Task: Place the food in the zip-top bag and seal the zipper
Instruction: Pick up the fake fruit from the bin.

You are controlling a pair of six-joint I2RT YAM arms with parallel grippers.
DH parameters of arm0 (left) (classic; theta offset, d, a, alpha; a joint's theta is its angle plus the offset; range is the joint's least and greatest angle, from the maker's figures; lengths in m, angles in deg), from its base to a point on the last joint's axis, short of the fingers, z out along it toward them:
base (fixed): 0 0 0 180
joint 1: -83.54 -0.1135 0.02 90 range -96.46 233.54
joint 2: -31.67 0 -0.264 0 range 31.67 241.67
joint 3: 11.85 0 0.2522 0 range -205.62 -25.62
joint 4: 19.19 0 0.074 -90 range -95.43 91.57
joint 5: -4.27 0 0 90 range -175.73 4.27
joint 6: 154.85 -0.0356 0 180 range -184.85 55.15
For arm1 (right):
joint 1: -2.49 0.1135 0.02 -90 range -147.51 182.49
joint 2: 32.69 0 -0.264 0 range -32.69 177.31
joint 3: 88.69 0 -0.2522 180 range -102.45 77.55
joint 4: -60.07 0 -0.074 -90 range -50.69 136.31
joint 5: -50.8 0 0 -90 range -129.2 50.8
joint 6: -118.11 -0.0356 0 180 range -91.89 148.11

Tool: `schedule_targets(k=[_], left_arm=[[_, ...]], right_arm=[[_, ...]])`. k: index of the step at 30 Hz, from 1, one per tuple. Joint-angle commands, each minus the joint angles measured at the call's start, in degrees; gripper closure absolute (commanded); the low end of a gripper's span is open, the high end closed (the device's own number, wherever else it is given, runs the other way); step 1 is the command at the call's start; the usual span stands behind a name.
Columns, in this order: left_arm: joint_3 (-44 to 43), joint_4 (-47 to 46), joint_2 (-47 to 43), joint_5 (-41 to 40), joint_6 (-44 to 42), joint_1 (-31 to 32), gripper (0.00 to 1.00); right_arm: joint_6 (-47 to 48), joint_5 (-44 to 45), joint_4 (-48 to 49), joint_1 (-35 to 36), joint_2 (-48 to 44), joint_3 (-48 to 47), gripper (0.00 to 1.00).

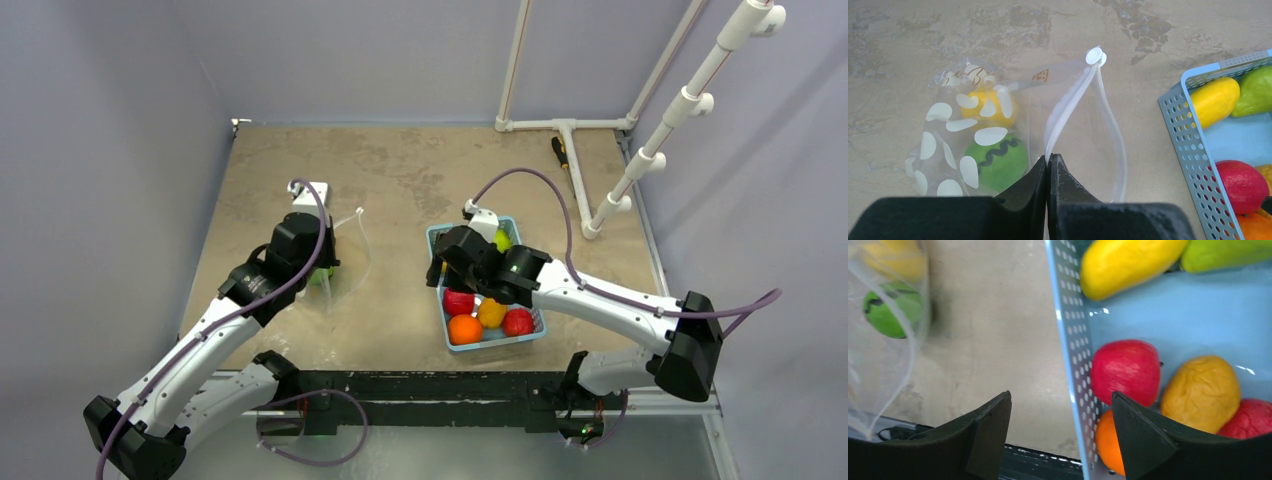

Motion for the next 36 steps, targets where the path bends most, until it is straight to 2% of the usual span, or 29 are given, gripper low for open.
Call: schedule_targets(k=[1,13,16,20,36], left_arm=[[0.1,-1.9,0.0,-0.1,-1.0,0.1,1.0],[0.0,-1.9,0.2,0.2,-1.0,0.1,1.0],[0.0,-2.0,0.3,0.2,-1.0,0.1,1.0],[0.1,-2.0,0.2,0.2,-1.0,0.1,1.0],[0.0,-1.9,0.4,0.0,-1.1,0.1,1.0]], right_arm=[[-5.6,3.8,-7.6,-0.1,-1.2,1.3,0.26],[-8.0,4.2,-8.6,-1.2,0.7,4.9,0.25],[-7.8,4.0,-7.8,-1.6,2.0,5.3,0.21],[-6.0,3.3,-4.8,-2.3,3.4,5.7,0.18],[0.4,-0.4,4.4,-3.9,10.0,7.0,0.19]])
